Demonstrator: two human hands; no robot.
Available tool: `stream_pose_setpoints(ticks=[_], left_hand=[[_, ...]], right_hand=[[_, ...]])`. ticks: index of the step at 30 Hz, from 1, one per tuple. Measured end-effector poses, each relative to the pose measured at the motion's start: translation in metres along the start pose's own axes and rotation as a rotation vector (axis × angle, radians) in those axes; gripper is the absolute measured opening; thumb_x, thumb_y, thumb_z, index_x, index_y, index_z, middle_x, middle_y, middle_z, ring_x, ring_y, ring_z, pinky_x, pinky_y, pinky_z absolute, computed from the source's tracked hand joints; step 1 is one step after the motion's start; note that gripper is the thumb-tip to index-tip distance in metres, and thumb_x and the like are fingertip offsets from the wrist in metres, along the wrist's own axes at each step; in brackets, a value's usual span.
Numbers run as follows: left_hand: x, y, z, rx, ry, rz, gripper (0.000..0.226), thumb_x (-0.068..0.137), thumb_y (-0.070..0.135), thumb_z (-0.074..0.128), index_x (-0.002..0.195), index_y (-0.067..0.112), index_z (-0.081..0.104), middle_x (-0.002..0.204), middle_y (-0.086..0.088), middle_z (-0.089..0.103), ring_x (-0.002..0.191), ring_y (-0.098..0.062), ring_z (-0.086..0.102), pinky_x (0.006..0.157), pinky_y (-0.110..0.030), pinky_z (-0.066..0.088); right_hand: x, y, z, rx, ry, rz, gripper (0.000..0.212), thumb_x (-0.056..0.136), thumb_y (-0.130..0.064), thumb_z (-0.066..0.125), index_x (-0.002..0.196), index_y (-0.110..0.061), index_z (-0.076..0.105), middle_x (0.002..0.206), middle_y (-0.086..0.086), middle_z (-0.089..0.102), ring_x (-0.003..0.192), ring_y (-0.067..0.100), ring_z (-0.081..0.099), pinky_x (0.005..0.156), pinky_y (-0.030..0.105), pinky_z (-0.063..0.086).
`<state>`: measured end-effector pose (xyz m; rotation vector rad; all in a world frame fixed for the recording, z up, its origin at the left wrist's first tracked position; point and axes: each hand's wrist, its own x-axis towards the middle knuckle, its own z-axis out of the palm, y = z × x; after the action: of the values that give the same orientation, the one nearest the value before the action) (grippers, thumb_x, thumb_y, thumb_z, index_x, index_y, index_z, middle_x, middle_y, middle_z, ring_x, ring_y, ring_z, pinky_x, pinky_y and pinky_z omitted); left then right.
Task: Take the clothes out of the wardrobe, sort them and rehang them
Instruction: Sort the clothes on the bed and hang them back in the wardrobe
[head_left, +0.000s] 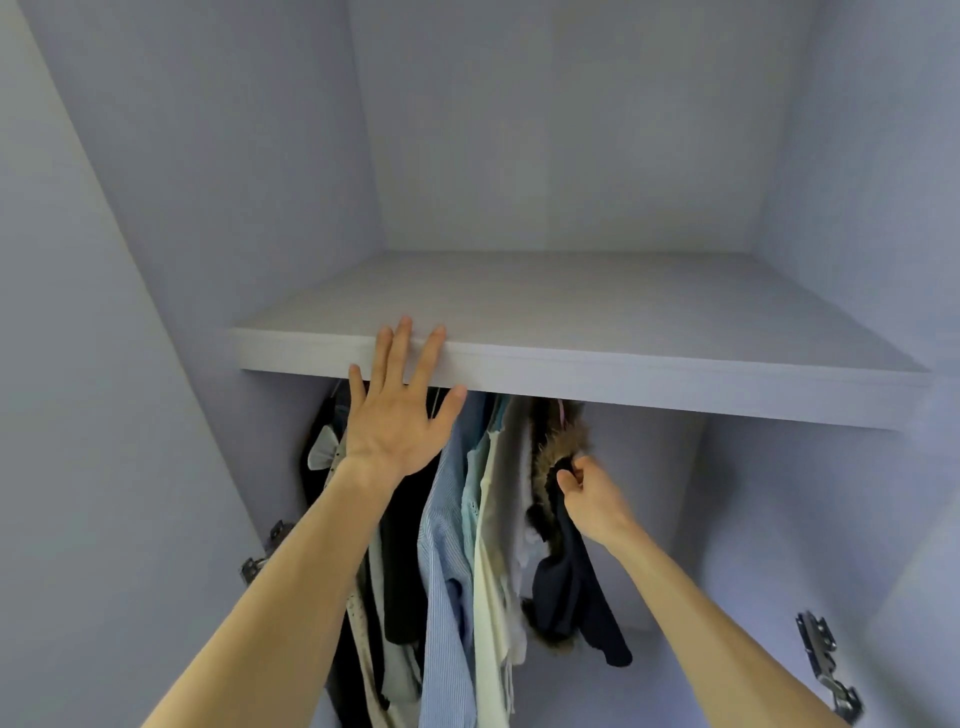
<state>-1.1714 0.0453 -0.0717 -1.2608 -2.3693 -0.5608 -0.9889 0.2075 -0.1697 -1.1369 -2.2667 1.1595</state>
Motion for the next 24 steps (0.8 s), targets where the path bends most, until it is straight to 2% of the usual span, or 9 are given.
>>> stream_pose_setpoints(ticks=[5,10,13,15,17,18,20,22,24], left_hand=[[0.002,0.003,0.011,-0.048,0.065,-0.027,0.071,0.097,0.067,0.026,0.156,0.044,-0.007,0.165,0.009,-0.018,0.151,-0.017,-0.023,0.121,-0.06,0.002],[0.002,0.003,0.012,-0.051,0.068,-0.048,0.071,0.097,0.068,0.026,0.156,0.045,-0.006,0.165,0.011,-0.018,0.15,-0.015,-0.023,0.121,-0.06,0.002],[0.002,0.004,0.014,-0.05,0.07,-0.055,0.071,0.097,0.069,0.026,0.156,0.045,-0.006,0.165,0.01,-0.018,0.15,-0.015,-0.023,0.121,-0.06,0.002],[0.002,0.003,0.013,-0.049,0.067,-0.049,0.071,0.097,0.069,0.026,0.155,0.045,-0.007,0.165,0.01,-0.018,0.151,-0.015,-0.023,0.121,-0.061,0.002],[0.002,0.002,0.011,-0.044,0.065,-0.043,0.071,0.097,0.069,0.025,0.155,0.045,-0.007,0.165,0.011,-0.018,0.151,-0.015,-0.022,0.121,-0.061,0.003],[0.002,0.002,0.011,-0.042,0.066,-0.042,0.071,0.097,0.069,0.025,0.155,0.045,-0.008,0.165,0.011,-0.018,0.151,-0.015,-0.022,0.121,-0.062,0.003],[0.002,0.003,0.011,-0.04,0.072,-0.046,0.072,0.097,0.069,0.026,0.155,0.045,-0.008,0.165,0.01,-0.017,0.151,-0.015,-0.021,0.121,-0.062,0.003],[0.001,0.006,0.012,-0.038,0.08,-0.054,0.073,0.097,0.069,0.027,0.156,0.044,-0.006,0.165,0.008,-0.017,0.151,-0.016,-0.021,0.121,-0.061,0.004],[0.001,0.009,0.011,-0.035,0.081,-0.062,0.073,0.096,0.069,0.026,0.156,0.043,-0.007,0.165,0.007,-0.017,0.151,-0.016,-0.022,0.121,-0.06,0.004]], right_hand=[[0.031,0.0,0.015,0.007,0.029,0.009,0.036,0.106,-0.023,0.042,0.136,-0.004,0.044,0.129,0.017,0.058,0.12,0.034,0.054,0.099,0.038,0.043],[0.043,0.004,0.028,-0.06,0.004,0.042,0.039,0.106,-0.026,0.04,0.14,-0.006,0.041,0.135,0.018,0.055,0.125,0.037,0.052,0.1,0.04,0.042],[0.042,0.01,0.038,-0.116,-0.019,-0.023,0.041,0.105,-0.028,0.044,0.14,-0.007,0.039,0.139,0.016,0.052,0.124,0.035,0.052,0.102,0.042,0.045],[0.041,0.012,0.042,-0.241,-0.069,-0.055,0.05,0.103,-0.03,0.045,0.146,-0.007,0.031,0.145,0.015,0.044,0.125,0.035,0.052,0.102,0.044,0.046],[0.037,0.015,0.045,-0.338,-0.129,-0.021,0.064,0.102,-0.028,0.046,0.155,-0.01,0.014,0.148,0.016,0.036,0.122,0.035,0.053,0.098,0.042,0.048],[0.036,0.016,0.047,-0.358,-0.154,-0.006,0.071,0.101,-0.027,0.046,0.157,-0.012,0.005,0.148,0.016,0.036,0.12,0.034,0.055,0.097,0.041,0.049],[0.035,0.017,0.052,-0.377,-0.183,-0.002,0.079,0.099,-0.022,0.047,0.158,-0.015,-0.006,0.134,0.015,0.049,0.109,0.031,0.06,0.093,0.044,0.052],[0.037,0.013,0.056,-0.381,-0.215,-0.008,0.083,0.096,-0.017,0.049,0.157,-0.017,-0.008,0.116,0.01,0.056,0.096,0.026,0.06,0.089,0.045,0.054],[0.04,0.004,0.059,-0.401,-0.253,-0.031,0.082,0.096,-0.014,0.049,0.158,-0.014,-0.006,0.129,0.013,0.053,0.105,0.027,0.059,0.093,0.041,0.052]])
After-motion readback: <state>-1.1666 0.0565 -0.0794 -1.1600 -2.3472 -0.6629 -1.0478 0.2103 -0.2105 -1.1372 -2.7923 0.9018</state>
